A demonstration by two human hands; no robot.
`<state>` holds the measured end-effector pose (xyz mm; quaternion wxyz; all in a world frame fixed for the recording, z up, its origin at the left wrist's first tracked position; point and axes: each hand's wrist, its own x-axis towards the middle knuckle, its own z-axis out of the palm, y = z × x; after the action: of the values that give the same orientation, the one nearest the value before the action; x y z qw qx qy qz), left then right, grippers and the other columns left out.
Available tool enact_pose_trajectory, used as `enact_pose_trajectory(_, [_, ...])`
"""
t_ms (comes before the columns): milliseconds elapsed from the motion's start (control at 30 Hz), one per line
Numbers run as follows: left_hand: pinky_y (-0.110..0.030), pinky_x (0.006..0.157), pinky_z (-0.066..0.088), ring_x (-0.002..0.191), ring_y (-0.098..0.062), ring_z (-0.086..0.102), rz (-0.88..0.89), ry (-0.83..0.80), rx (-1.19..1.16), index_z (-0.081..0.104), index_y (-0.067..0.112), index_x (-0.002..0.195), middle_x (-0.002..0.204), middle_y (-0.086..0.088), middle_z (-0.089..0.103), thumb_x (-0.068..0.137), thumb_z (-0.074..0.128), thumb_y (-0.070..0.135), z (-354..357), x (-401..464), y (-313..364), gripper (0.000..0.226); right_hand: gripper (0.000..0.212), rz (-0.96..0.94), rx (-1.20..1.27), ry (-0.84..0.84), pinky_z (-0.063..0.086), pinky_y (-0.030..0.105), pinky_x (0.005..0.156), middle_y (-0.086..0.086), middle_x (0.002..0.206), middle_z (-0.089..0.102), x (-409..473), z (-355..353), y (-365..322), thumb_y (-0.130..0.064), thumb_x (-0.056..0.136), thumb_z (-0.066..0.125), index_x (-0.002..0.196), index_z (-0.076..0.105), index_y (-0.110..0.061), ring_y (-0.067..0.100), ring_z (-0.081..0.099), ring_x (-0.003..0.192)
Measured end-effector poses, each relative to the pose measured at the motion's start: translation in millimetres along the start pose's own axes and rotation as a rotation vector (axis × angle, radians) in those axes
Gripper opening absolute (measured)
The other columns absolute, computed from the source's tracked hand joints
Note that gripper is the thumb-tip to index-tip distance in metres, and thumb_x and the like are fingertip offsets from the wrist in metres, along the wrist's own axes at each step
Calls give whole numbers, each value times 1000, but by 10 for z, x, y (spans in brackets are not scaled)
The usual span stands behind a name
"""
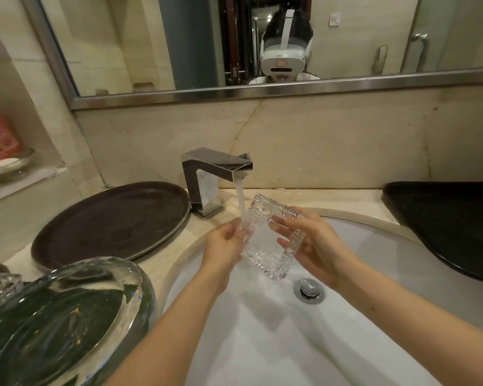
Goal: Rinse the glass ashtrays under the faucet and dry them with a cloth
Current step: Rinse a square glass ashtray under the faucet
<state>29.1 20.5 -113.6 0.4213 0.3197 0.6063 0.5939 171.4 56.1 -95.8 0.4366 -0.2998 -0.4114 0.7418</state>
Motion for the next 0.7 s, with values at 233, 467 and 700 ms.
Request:
enact_pose_trajectory(233, [-38,78,54,83,-20,63,21,70,40,58,13,99,89,-2,65,90,60,6,-49,-21,10,11,81,173,196,-305,54,47,84,18,112,62,34,-182,-66,-18,37,94,111,65,-6,33,61,101])
enact_pose_trajectory(467, [-42,76,57,90,-28,66,-44,70,132,57,16,95,100,-10,66,93,51,5,-68,20,-25,12,63,150,25,-317,54,53,82,12,125,59,22,-151,-53,-31,74,70,132,48,-23,34,60,109])
enact_pose_trajectory(700, [-22,51,48,62,-22,62,-540,-248,-5,61,2,100,81,-15,67,99,43,21,-101,-77,15,26,59,-49,-645,-214,32,33,101,-9,123,54,-17,-145,-90,-47,75,58,128,45,-24,10,50,115])
